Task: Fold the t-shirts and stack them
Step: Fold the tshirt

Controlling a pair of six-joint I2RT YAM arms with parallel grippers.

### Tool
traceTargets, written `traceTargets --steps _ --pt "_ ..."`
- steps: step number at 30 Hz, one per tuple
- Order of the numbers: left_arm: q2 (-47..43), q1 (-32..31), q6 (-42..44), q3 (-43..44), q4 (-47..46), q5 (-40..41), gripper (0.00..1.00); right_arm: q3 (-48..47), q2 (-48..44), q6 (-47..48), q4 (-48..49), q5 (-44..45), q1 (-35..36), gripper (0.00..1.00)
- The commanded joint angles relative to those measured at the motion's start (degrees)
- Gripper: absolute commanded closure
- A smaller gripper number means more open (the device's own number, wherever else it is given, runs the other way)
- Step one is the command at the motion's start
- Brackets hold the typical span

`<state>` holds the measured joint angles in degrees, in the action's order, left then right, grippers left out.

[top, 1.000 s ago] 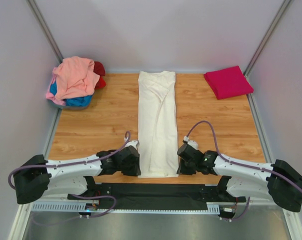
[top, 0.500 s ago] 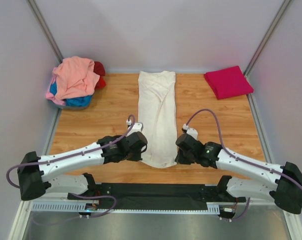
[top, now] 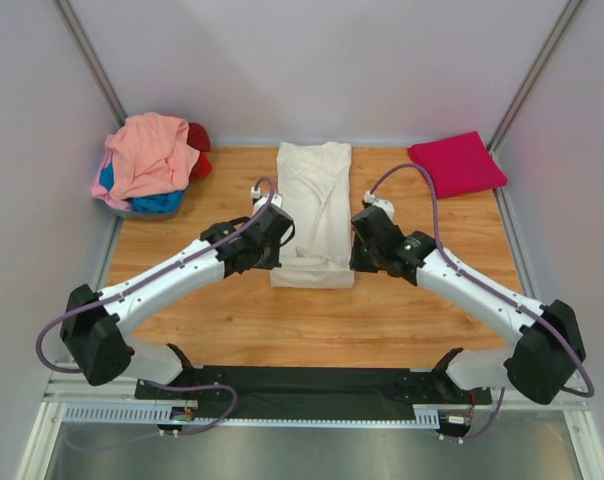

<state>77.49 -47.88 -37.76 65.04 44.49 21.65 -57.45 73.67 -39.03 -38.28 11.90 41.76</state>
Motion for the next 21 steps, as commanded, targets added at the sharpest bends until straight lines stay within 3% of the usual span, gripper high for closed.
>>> traceTargets --steps 1,11,21 --pt "3.71 3.22 6.72 6.67 -1.77 -0.29 1.0 -5.29 3.92 5.18 1.81 1.2 -2.46 0.99" --pt "17.67 8.93 9.9 19.33 -2.13 -2.4 1.0 -16.46 15.44 9.75 1.89 -2.92 -10.55 1.0" --pt "25.69 13.07 10.6 23.29 -3.27 -5.04 1.0 -24.1 25.72 13.0 2.6 -6.19 -14.33 1.0"
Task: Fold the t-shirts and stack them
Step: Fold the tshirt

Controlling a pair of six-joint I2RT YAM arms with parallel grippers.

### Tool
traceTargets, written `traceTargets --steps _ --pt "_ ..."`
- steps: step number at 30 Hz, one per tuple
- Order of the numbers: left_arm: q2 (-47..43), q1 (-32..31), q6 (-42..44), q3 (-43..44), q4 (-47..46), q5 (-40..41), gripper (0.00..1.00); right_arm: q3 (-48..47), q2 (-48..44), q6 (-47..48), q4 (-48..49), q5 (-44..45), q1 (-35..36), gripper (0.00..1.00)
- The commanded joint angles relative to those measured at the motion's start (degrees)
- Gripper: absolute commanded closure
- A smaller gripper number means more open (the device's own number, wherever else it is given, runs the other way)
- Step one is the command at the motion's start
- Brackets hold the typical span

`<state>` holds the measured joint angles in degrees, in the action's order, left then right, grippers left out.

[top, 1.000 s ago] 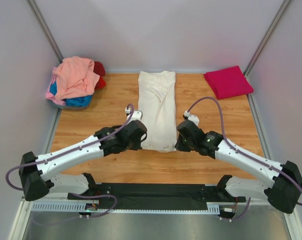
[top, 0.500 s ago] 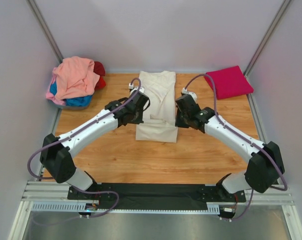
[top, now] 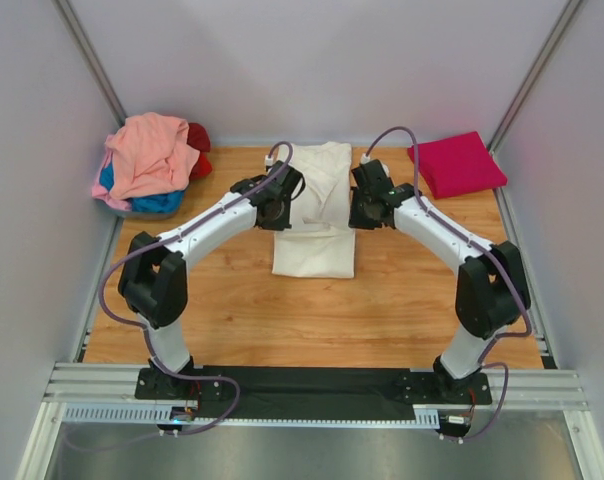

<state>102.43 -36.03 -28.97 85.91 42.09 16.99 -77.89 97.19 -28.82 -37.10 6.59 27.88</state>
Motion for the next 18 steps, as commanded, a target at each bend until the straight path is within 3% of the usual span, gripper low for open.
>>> traceTargets --steps 1,18 --pt "1.27 1.75 1.9 2.6 -0.95 -0.47 1.0 -4.46 4.13 3.15 1.33 -1.05 -0.63 1.0" --pt "15.43 7.11 5.77 12.61 -3.24 -5.3 0.99 -17.82 21.37 1.84 -1.04 -2.81 -4.06 1.0"
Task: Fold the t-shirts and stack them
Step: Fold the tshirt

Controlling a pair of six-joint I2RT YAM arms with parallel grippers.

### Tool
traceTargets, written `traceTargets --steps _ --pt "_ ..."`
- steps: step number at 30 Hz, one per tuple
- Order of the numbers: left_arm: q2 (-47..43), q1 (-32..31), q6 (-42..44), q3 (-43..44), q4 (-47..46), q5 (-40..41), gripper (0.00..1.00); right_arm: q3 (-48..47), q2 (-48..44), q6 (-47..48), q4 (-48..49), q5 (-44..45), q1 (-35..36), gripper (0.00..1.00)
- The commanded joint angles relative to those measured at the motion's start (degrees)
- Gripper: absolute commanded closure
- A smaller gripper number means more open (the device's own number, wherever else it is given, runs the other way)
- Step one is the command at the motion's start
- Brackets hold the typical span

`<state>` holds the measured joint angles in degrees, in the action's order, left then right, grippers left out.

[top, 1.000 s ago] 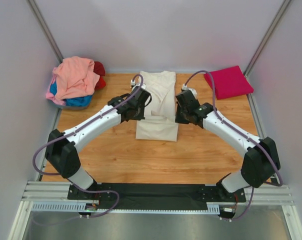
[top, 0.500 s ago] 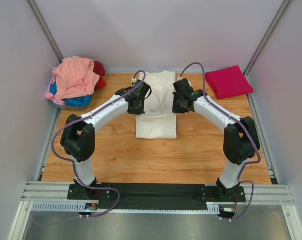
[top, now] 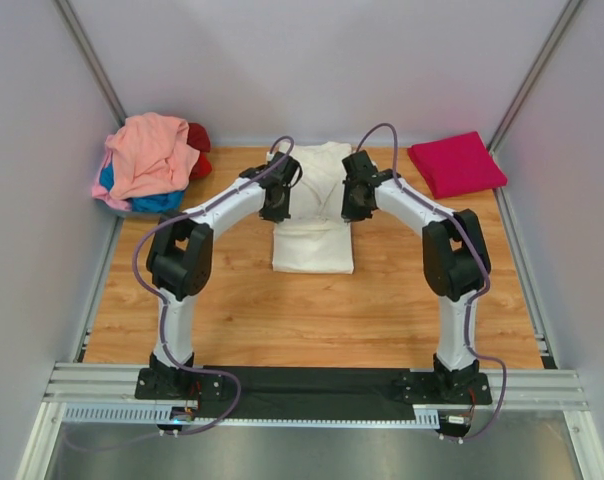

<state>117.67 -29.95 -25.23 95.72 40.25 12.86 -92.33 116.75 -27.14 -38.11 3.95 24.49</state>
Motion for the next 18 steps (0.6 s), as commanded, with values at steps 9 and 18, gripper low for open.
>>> traceTargets --steps 9,18 --pt "3.88 2.27 3.09 7.72 -1.4 -2.23 0.98 -7.16 4.89 0.68 -0.92 -0.69 -1.9 1.0" --pt "5.38 2.36 3.61 9.74 -2.11 -2.84 0.98 -10.67 5.6 1.21 -2.15 -0.61 -2.61 1.0"
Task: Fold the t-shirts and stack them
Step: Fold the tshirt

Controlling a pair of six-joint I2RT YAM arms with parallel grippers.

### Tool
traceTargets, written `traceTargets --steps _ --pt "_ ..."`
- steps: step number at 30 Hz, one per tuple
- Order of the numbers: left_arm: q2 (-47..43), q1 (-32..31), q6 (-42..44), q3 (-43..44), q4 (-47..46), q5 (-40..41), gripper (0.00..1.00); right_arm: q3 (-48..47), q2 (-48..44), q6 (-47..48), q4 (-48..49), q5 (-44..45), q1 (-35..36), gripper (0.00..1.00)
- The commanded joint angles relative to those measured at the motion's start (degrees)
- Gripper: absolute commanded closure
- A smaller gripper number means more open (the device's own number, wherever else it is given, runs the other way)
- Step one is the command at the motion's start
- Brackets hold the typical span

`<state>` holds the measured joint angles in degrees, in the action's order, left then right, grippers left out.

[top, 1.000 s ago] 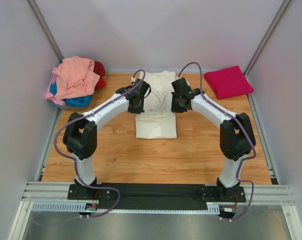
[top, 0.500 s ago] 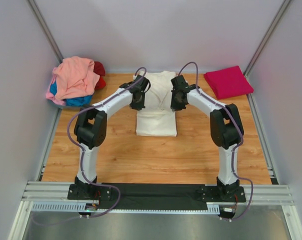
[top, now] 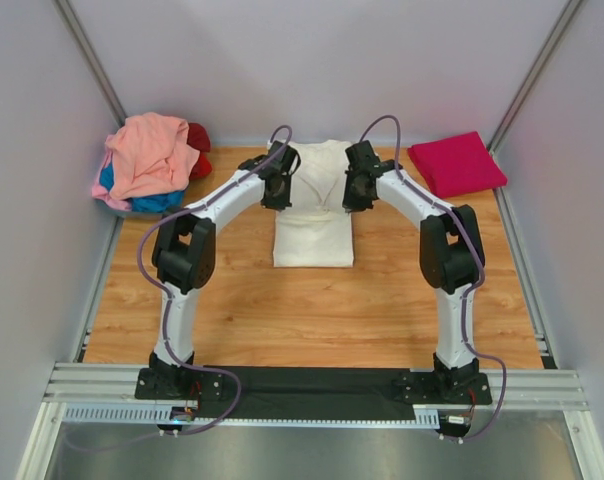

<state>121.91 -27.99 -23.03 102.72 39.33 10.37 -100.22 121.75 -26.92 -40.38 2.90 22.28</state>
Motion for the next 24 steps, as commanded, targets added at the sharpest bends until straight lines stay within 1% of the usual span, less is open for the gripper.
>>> traceTargets --steps 1,4,6,8,9,10,11,12,13,14,16,17,19,20,22,23,24 --pt "1.31 0.48 1.41 2.84 -1.19 -0.18 0.98 -2.96 0.85 1.08 0.13 0.36 -0.4 1.0" --pt "1.75 0.39 1.49 2.75 -1.89 -0.18 0.96 -3.31 1.55 1.08 0.48 0.44 -0.31 1.0" --pt "2.54 0.48 1.58 2.93 -2.15 -0.09 0.93 -3.83 2.34 1.08 0.39 0.27 -0.49 1.0" --pt "3.94 0.74 1.58 3.89 -2.07 -0.09 0.82 -4.97 3.92 1.08 0.48 -0.25 -0.75 0.98" --pt "4.56 0.92 1.67 4.68 -1.46 -0.26 0.76 -5.68 4.54 1.08 -0.3 -0.35 -0.84 0.93" --pt "5.09 1.44 1.58 5.47 -0.84 -0.35 0.62 -6.47 6.11 1.08 -0.66 -0.43 -1.36 0.83" --pt "6.14 1.79 1.58 7.39 0.12 -0.53 0.57 -8.56 6.74 0.9 -1.1 -0.44 -1.71 0.62" --pt "6.5 2.23 1.58 8.54 0.65 -0.79 0.53 -9.98 7.44 0.55 -2.23 -0.26 -2.06 0.5" --pt "6.85 3.19 1.49 9.94 1.35 -1.23 0.45 -11.82 9.19 0.55 -2.86 -0.35 -3.03 0.38" --pt "7.29 3.72 1.41 13.44 3.36 -1.23 0.41 -16.01 9.9 0.64 -3.73 -0.52 -3.56 0.28" --pt "7.64 4.43 1.23 17.5 6.09 -1.41 0.35 -21.22 11.48 0.81 -8.3 -0.7 -4.78 0.26" --pt "6.95 4.78 1.49 20.3 8.2 -1.06 0.34 -22.72 11.14 1.07 -9.18 -0.7 -5.05 0.25" --pt "3.63 4.7 1.76 20.33 8.66 -0.62 0.31 -22.04 8.95 1.95 -9.02 -0.26 -5.06 0.24" --pt "1.95 4.61 1.32 17.63 7.7 -0.7 0.3 -20.03 5.2 1.96 -8.32 0.44 -5.06 0.23" --pt "-1.57 4.7 0.53 13.58 6.29 -1.31 0.3 -12.92 0.96 2.04 -5.68 1.41 -4.62 0.23" --pt "-5.07 4.7 -0.52 8.86 4.8 -1.67 0.3 -10.54 -2.71 2.22 -4.8 2.11 -4.36 0.23" --pt "-6.84 4.61 -0.96 6.29 3.83 -2.8 0.3 -8.34 -4.66 2.22 -3.23 2.2 -4.18 0.23"
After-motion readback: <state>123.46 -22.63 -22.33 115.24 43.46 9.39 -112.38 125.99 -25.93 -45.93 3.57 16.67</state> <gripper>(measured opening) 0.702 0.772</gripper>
